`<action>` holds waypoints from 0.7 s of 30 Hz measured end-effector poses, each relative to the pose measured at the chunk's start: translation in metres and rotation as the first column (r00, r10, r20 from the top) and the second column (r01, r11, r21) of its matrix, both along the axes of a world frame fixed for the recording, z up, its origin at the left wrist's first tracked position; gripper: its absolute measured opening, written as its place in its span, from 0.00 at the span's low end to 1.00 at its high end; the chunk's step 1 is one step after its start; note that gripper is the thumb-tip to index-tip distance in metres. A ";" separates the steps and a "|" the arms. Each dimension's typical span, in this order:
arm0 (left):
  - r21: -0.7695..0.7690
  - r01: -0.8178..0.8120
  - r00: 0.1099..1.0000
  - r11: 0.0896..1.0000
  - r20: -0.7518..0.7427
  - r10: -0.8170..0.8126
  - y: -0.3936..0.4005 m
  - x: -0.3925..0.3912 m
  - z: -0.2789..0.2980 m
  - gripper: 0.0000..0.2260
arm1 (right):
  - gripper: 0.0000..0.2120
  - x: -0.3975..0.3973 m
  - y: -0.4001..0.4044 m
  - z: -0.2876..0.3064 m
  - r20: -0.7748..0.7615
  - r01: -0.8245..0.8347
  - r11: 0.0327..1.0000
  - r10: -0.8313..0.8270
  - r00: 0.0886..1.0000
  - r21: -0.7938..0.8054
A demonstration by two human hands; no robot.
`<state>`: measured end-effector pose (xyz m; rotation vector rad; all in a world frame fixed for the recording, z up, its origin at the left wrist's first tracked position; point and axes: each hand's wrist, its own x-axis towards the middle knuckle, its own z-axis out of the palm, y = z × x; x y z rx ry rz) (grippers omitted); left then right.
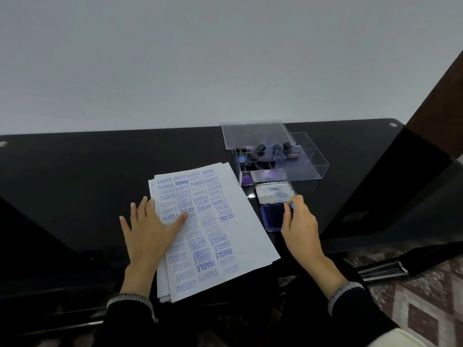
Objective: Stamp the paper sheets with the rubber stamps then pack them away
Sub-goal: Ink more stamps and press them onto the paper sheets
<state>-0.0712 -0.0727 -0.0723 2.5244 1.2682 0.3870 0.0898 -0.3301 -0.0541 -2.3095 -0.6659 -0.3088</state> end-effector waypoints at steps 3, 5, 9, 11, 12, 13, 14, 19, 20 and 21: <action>-0.002 -0.001 1.000 1.000 0.003 0.001 0.000 0.000 0.000 0.50 | 0.06 0.000 0.000 0.001 0.001 -0.008 1.000 0.008 1.000 0.017; 0.000 0.002 1.000 1.000 -0.004 -0.002 0.000 0.001 0.000 0.50 | 0.05 -0.001 0.000 0.000 0.029 -0.014 1.000 0.014 0.999 -0.010; 0.011 0.006 1.000 1.000 -0.012 -0.006 -0.001 0.000 0.000 0.50 | 0.04 -0.004 0.001 -0.002 0.022 -0.009 1.000 0.009 1.000 -0.020; 0.011 0.011 1.000 1.000 -0.016 -0.010 -0.001 0.000 0.000 0.50 | 0.04 -0.005 0.001 -0.002 0.012 -0.011 1.000 0.011 1.000 -0.007; 0.012 0.010 1.000 1.000 -0.017 -0.010 -0.001 0.000 0.001 0.50 | 0.04 -0.006 0.000 -0.001 0.002 -0.013 1.000 0.013 1.000 0.003; 0.013 0.008 1.000 1.000 -0.017 -0.008 -0.001 0.000 0.001 0.50 | 0.04 -0.006 0.000 -0.001 -0.011 -0.017 1.000 0.017 1.000 0.011; 0.014 0.007 1.000 1.000 -0.016 -0.006 -0.001 0.000 0.001 0.50 | 0.04 -0.006 -0.001 -0.001 -0.021 -0.023 1.000 0.023 0.999 0.019; 0.013 0.001 1.000 1.000 -0.016 -0.001 -0.001 0.001 0.001 0.49 | 0.04 -0.012 -0.005 0.000 -0.064 -0.049 0.991 0.057 0.996 0.124; 0.013 0.000 1.000 1.000 -0.015 0.000 -0.001 0.001 0.000 0.49 | 0.04 -0.014 -0.005 0.001 -0.069 -0.049 0.989 0.059 0.996 0.140; 0.015 0.001 1.000 1.000 -0.012 0.000 0.000 0.000 0.000 0.49 | 0.03 -0.016 -0.005 0.001 -0.079 -0.050 0.987 0.062 0.995 0.153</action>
